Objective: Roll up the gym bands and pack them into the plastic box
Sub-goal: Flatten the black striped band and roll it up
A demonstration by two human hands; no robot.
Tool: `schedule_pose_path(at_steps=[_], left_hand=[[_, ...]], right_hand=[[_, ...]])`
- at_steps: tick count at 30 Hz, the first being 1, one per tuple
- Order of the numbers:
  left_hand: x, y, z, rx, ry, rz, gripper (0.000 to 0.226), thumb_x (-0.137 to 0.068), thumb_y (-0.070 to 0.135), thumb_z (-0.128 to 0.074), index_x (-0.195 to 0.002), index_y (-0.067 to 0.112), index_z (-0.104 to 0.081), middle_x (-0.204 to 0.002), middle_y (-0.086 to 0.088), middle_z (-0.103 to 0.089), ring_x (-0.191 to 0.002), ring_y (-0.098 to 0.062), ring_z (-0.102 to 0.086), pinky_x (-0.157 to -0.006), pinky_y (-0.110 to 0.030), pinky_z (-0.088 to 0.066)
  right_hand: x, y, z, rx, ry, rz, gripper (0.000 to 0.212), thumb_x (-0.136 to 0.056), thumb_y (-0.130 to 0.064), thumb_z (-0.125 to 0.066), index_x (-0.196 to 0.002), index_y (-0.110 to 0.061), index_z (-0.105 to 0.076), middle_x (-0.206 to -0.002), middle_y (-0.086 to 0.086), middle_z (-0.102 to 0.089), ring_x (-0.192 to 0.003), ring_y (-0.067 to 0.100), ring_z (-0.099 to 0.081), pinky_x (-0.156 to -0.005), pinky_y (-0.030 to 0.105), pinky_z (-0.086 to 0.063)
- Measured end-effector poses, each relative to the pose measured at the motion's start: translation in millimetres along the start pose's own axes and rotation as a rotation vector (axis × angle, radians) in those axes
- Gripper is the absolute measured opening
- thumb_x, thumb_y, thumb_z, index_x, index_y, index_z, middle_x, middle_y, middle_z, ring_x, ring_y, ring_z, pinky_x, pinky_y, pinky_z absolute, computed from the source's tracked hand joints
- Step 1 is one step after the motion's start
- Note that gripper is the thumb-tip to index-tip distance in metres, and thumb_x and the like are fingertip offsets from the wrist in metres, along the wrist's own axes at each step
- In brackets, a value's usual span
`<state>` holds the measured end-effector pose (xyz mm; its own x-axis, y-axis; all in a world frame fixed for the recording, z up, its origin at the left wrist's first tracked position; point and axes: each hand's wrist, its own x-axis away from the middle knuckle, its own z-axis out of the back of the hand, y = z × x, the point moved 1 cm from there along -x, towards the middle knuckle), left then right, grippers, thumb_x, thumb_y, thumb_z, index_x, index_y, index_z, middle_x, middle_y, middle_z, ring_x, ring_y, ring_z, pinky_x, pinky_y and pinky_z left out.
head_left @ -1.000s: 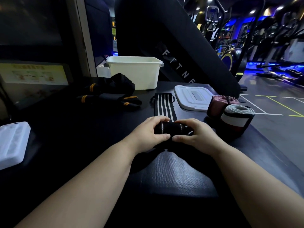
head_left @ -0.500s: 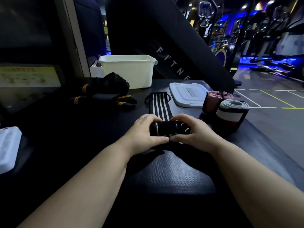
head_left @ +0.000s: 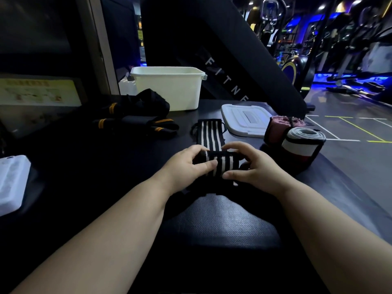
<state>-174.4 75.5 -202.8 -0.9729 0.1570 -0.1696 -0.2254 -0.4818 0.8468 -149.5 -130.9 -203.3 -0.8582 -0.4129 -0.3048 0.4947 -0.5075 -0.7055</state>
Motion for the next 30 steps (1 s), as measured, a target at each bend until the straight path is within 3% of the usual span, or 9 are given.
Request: schedule_pose_path(at_steps=[3, 7, 10, 16, 18, 20, 23, 28, 30], left_hand=[[0.9, 1.1, -0.3, 0.023, 0.004, 0.028, 0.027, -0.086, 0.041, -0.069, -0.108, 0.026, -0.064, -0.096, 0.004, -0.07, -0.093, -0.014, -0.067, -0.089, -0.039, -0.054], [-0.2, 2.2, -1.4, -0.037, 0.005, 0.07, 0.038, -0.091, 0.049, -0.059, -0.106, 0.015, -0.064, -0.098, -0.003, -0.07, -0.094, -0.02, -0.066, -0.088, -0.042, -0.053], [-2.7, 1.5, -2.6, -0.073, 0.011, 0.076, 0.043, -0.093, 0.05, -0.055, -0.1, 0.009, -0.063, -0.094, -0.005, -0.068, -0.091, -0.023, -0.064, -0.085, -0.041, -0.051], [-7.5, -0.1, -3.4, -0.169, 0.035, 0.059, 0.043, -0.096, 0.049, -0.049, -0.067, 0.017, -0.05, -0.081, 0.007, -0.047, -0.09, -0.017, -0.047, -0.086, -0.033, -0.039], [-7.6, -1.5, -4.3, -0.164, 0.037, 0.065, 0.043, -0.095, 0.049, -0.049, -0.07, 0.015, -0.053, -0.085, 0.007, -0.048, -0.092, -0.014, -0.049, -0.084, -0.027, -0.037], [-6.9, -3.5, -5.4, -0.12, 0.073, 0.031, 0.034, -0.094, 0.045, -0.054, -0.09, 0.013, -0.063, -0.1, 0.005, -0.054, -0.097, -0.011, -0.052, -0.082, -0.02, -0.036], [-2.9, -1.2, -4.8, 0.009, 0.137, -0.074, 0.027, -0.092, 0.033, -0.063, -0.118, 0.026, -0.057, -0.113, 0.007, -0.058, -0.103, -0.007, -0.055, -0.082, -0.011, -0.038], [-2.7, -0.7, -2.7, 0.058, 0.088, -0.028, 0.011, -0.095, 0.031, -0.058, -0.104, 0.027, -0.064, -0.102, 0.01, -0.06, -0.094, -0.003, -0.055, -0.086, -0.019, -0.043], [-4.6, -1.9, -2.6, 0.074, 0.083, -0.01, 0.009, -0.096, 0.031, -0.058, -0.102, 0.028, -0.064, -0.099, 0.01, -0.06, -0.088, -0.004, -0.055, -0.082, -0.019, -0.044]], right_hand=[[0.1, 0.0, -0.4, -0.013, 0.001, -0.005, 0.048, -0.069, -0.03, -0.086, -0.102, -0.049, -0.057, -0.098, -0.011, -0.068, -0.077, 0.001, -0.063, -0.08, 0.024, -0.051], [-0.1, -1.8, -1.4, -0.051, -0.011, -0.056, 0.041, -0.061, -0.052, -0.076, -0.099, -0.048, -0.06, -0.089, -0.017, -0.069, -0.076, -0.002, -0.062, -0.08, 0.024, -0.05], [-0.4, -1.1, -2.8, -0.095, -0.018, -0.079, 0.043, -0.06, -0.052, -0.074, -0.101, -0.042, -0.064, -0.092, -0.014, -0.072, -0.083, 0.001, -0.066, -0.084, 0.023, -0.052], [0.2, -0.4, -4.5, -0.184, -0.048, -0.114, 0.04, -0.064, -0.049, -0.072, -0.1, -0.032, -0.068, -0.097, -0.007, -0.075, -0.092, 0.006, -0.069, -0.088, 0.026, -0.054], [-0.4, 0.2, -4.7, -0.153, -0.037, -0.113, 0.041, -0.065, -0.051, -0.07, -0.101, -0.032, -0.068, -0.097, -0.008, -0.074, -0.091, 0.005, -0.069, -0.088, 0.026, -0.053], [-1.9, -0.8, -4.1, -0.106, -0.024, -0.114, 0.041, -0.066, -0.054, -0.066, -0.101, -0.032, -0.067, -0.096, -0.009, -0.072, -0.09, 0.005, -0.067, -0.088, 0.025, -0.052], [-6.1, -2.7, -2.6, 0.028, -0.025, -0.084, 0.046, -0.069, -0.059, -0.057, -0.101, -0.028, -0.067, -0.096, -0.013, -0.061, -0.092, 0.004, -0.06, -0.088, 0.022, -0.044], [-8.8, -4.8, -4.7, 0.076, -0.045, -0.08, 0.049, -0.077, -0.053, -0.056, -0.111, -0.019, -0.067, -0.098, -0.013, -0.058, -0.095, 0.004, -0.057, -0.086, 0.016, -0.039], [-6.9, -3.1, -5.9, 0.033, -0.018, -0.068, 0.038, -0.082, -0.046, -0.063, -0.116, -0.03, -0.062, -0.101, -0.01, -0.061, -0.095, 0.01, -0.06, -0.089, 0.021, -0.044]])
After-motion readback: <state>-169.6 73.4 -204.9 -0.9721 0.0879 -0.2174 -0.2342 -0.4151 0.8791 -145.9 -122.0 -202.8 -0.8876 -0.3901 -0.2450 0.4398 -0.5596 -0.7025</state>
